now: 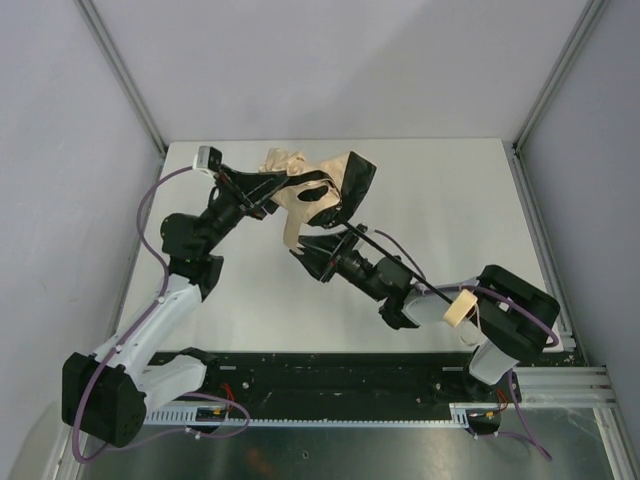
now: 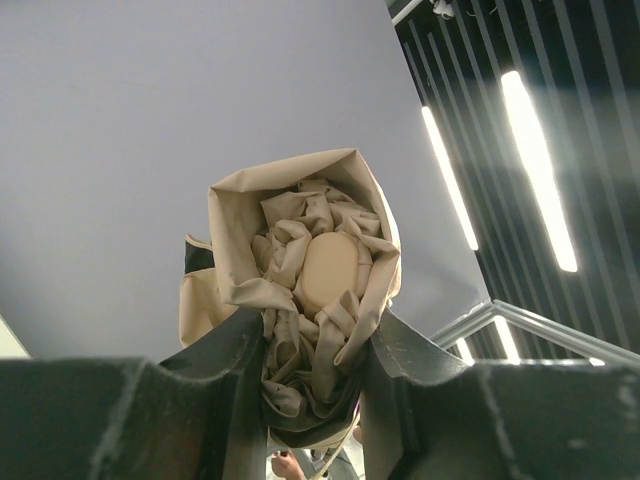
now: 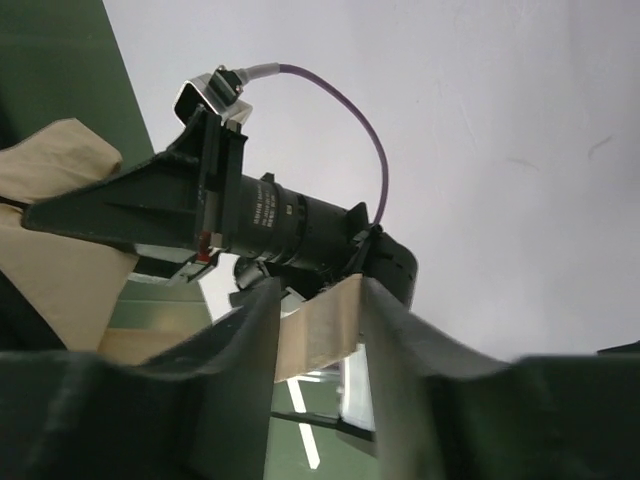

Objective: Put away the umbrella

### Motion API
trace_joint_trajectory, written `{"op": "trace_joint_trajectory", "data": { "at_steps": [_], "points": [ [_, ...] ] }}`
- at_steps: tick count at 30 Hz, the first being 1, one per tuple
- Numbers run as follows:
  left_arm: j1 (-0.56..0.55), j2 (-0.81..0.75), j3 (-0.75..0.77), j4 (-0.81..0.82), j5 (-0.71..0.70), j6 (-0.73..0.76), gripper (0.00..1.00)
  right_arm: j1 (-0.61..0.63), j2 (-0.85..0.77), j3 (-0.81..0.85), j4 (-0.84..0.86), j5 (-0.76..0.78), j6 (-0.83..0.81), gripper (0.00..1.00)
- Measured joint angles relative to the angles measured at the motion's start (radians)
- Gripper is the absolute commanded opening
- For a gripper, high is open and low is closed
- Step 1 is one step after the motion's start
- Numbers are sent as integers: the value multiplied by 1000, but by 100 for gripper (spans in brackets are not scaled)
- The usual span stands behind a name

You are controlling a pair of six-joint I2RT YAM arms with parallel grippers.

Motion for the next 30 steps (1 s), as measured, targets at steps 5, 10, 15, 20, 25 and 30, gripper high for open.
{"op": "trace_joint_trajectory", "data": {
  "at_steps": [5,10,15,20,25,30],
  "points": [
    [-9,-12,-7,2,0,-3,0,-8,5,0,0,5,-27,1],
    [-11,-67,-59,-14,3,2,0,-126,-8,-18,-1,-45,-163,0],
    [-11,-145,-154,-108,21,33,0,-273,-102,-69,0,-127,-354,0],
    [-11,-189,-211,-308,30,111,0,-372,-170,-92,5,-215,-491,0],
    [-11,-211,-211,-530,21,233,0,-400,-188,-93,-3,-298,-558,0],
    [-11,-212,-211,-602,28,318,0,-381,-226,-93,-17,-348,-574,0]
  ]
}}
